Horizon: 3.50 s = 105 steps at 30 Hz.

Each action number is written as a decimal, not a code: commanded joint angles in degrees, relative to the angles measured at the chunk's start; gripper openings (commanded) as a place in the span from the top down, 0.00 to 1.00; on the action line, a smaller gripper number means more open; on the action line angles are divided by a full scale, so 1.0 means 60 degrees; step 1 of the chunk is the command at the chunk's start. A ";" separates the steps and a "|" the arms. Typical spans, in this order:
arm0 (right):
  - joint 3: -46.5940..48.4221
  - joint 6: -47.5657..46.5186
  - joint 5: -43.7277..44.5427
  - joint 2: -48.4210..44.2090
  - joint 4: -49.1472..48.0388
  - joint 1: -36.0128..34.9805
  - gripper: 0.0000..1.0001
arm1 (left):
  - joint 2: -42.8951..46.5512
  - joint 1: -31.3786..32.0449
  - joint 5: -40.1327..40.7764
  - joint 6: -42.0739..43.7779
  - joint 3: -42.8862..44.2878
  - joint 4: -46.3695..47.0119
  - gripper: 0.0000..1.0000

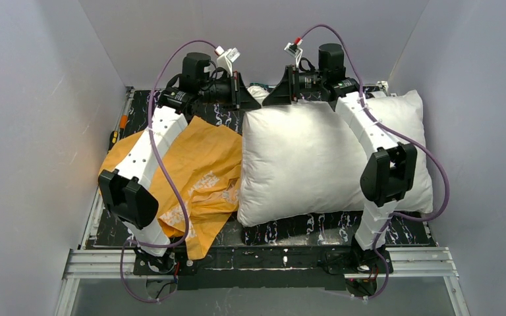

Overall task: Put the pillow into the pillowcase
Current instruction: Pick up the pillow at the center of the board, then stuff the pillow into the pillowcase.

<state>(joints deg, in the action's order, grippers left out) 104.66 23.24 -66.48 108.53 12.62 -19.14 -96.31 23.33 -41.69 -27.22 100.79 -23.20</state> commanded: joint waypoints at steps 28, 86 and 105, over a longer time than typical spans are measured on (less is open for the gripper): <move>0.2993 -0.2656 0.4818 -0.0751 0.5415 0.0129 0.99 | 0.2326 -0.1173 0.3553 0.0883 0.0364 -0.1377 0.02; 0.1172 -0.1446 0.8553 -0.3834 0.4980 0.1121 0.99 | -0.0136 -0.1396 0.3994 -0.0345 -0.1542 -0.3438 1.00; 0.2119 0.0255 1.0594 -0.2207 0.1702 -0.0737 0.99 | 0.0069 -0.1595 0.1981 -0.1483 0.0520 -0.3983 1.00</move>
<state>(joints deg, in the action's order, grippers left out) 107.46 20.91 -8.49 93.49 36.73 -23.97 -99.81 14.04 -25.43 -33.71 102.45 -45.52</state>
